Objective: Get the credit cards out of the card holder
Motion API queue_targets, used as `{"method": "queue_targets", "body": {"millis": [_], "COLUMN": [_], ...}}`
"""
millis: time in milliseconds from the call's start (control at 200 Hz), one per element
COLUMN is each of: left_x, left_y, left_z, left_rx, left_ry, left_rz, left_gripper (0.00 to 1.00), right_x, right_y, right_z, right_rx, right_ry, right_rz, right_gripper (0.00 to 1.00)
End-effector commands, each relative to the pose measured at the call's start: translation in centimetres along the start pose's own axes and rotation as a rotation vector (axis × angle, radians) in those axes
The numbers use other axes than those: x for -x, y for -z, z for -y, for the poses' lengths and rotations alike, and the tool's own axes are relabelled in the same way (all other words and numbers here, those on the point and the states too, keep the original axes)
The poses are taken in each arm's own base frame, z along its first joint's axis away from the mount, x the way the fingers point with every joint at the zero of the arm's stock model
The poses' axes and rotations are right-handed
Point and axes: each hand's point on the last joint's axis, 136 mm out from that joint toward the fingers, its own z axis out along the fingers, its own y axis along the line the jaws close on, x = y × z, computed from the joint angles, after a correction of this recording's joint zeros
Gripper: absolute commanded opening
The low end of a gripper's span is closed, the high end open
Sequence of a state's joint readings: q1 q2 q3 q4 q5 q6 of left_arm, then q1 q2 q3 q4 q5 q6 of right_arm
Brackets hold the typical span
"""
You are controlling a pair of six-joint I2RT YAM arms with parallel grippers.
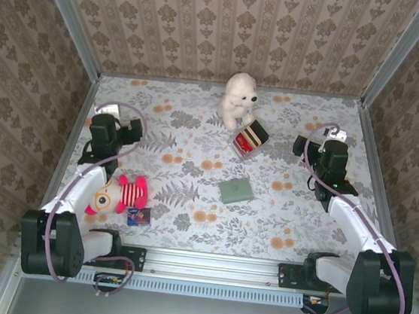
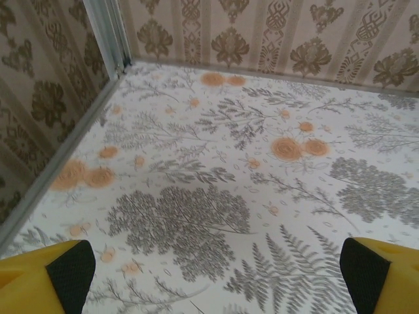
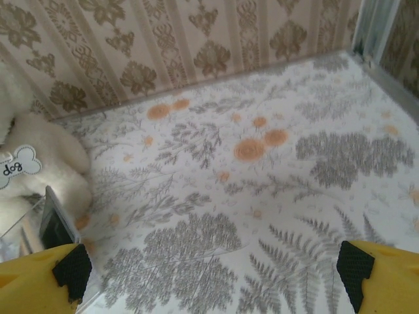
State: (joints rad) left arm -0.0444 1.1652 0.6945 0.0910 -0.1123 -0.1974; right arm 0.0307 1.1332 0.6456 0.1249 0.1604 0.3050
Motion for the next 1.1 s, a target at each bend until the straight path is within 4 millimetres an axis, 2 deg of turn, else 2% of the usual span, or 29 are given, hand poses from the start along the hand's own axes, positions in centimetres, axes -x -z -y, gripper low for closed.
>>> {"method": "queue_targets", "body": {"millis": [0, 55, 140, 310, 435, 630, 765, 980, 1095], "left_x": [-4.7, -5.0, -5.4, -5.9, -7.0, -10.0, -12.4, -15.8, -17.7], "left_y": [1.2, 1.4, 1.6, 3.0, 4.5, 6.6, 9.1, 11.4, 11.7], "left_z": [0.5, 0.6, 2.4, 6.7, 9.8, 15.1, 20.4, 25.8, 27.4], "left_rx": [-0.019, -0.027, -0.137, -0.322, -0.378, -0.448, -0.568, -0.625, -0.616], "left_ry": [0.115, 0.153, 0.203, 0.244, 0.185, 0.190, 0.192, 0.212, 0.238], "left_rz": [-0.269, -0.300, -0.347, -0.429, -0.511, -0.640, -0.720, -0.819, -0.852], "left_gripper": [1.00, 1.00, 1.00, 0.99, 0.98, 0.91, 0.86, 0.74, 0.66], "right_x": [-3.2, -3.5, -4.0, -5.3, -7.6, -12.0, -14.0, -16.2, -17.6], "right_y": [2.0, 2.7, 3.6, 4.2, 4.5, 4.9, 5.6, 5.2, 4.8], "right_z": [2.7, 3.2, 3.3, 0.6, -1.5, -5.9, -8.4, -11.2, -12.3], "right_rx": [-0.184, -0.227, -0.240, -0.082, 0.014, 0.208, 0.271, 0.293, 0.294], "right_ry": [-0.162, -0.175, -0.202, -0.228, -0.317, -0.452, -0.433, -0.366, -0.333], "right_rz": [-0.214, -0.260, -0.299, -0.394, -0.504, -0.675, -0.744, -0.814, -0.860], "right_gripper": [1.00, 1.00, 1.00, 1.00, 0.98, 0.91, 0.89, 0.80, 0.74]}}
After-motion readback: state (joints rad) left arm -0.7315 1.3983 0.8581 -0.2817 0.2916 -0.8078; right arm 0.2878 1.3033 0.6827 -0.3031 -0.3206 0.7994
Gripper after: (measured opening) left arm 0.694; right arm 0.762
